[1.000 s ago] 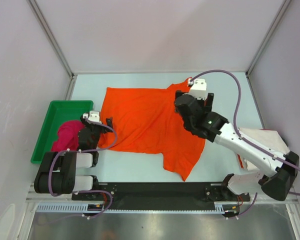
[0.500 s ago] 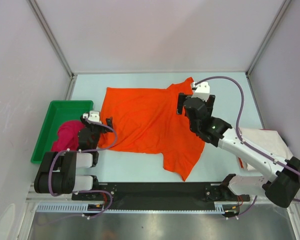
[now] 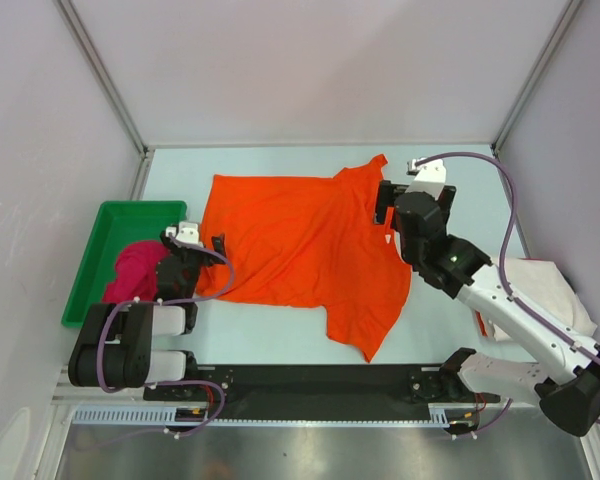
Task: Fold and stack the t-shirts
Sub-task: Flatten out the tshirt
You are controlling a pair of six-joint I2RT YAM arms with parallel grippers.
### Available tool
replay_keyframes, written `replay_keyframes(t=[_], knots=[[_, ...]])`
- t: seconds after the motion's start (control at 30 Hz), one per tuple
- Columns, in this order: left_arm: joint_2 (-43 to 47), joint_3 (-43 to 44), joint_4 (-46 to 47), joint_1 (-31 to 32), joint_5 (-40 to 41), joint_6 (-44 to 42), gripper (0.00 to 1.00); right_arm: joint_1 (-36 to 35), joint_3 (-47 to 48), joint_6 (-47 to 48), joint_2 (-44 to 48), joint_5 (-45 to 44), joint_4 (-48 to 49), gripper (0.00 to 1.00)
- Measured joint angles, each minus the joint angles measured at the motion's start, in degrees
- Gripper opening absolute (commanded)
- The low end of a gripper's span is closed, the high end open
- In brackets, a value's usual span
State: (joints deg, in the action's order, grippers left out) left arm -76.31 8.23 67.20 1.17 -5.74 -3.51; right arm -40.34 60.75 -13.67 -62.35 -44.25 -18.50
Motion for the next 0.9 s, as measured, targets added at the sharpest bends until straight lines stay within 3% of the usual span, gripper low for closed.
replay_keyframes(t=[0.2,0.3,0.4,0.53,0.67,0.77,0.9], knots=[[1.62,0.52,-3.85,1.62,5.97,-0.07,1.00,0.04,0.00,0.39,-1.86,0.63,-0.68,1.00],[5.84,8.44,-19.61,6.73,13.09,0.26,1.00,0.09,0.00,0.37,-2.73,1.07,-1.03,1.00],[6.16,22.97,-37.81,10.88,20.39,3.76,1.00,0.09,0.00,0.17,-2.91,1.64,-1.09,1.00],[5.16,40.41,-62.25,17.27,27.32,14.40,1.00,0.15,0.00,-1.36,-3.52,2.40,-1.88,1.00],[5.07,43.21,-78.79,27.89,34.16,20.22,1.00,0.24,0.00,-3.19,-5.05,2.95,-3.98,1.00],[5.22,43.23,-92.63,37.22,39.85,29.29,1.00,0.24,0.00,-4.33,-5.70,3.19,-5.16,1.00],[9.75,43.04,-108.45,35.32,42.91,46.64,1.00,0.00,0.00,-5.22,-5.68,3.17,-5.77,1.00]])
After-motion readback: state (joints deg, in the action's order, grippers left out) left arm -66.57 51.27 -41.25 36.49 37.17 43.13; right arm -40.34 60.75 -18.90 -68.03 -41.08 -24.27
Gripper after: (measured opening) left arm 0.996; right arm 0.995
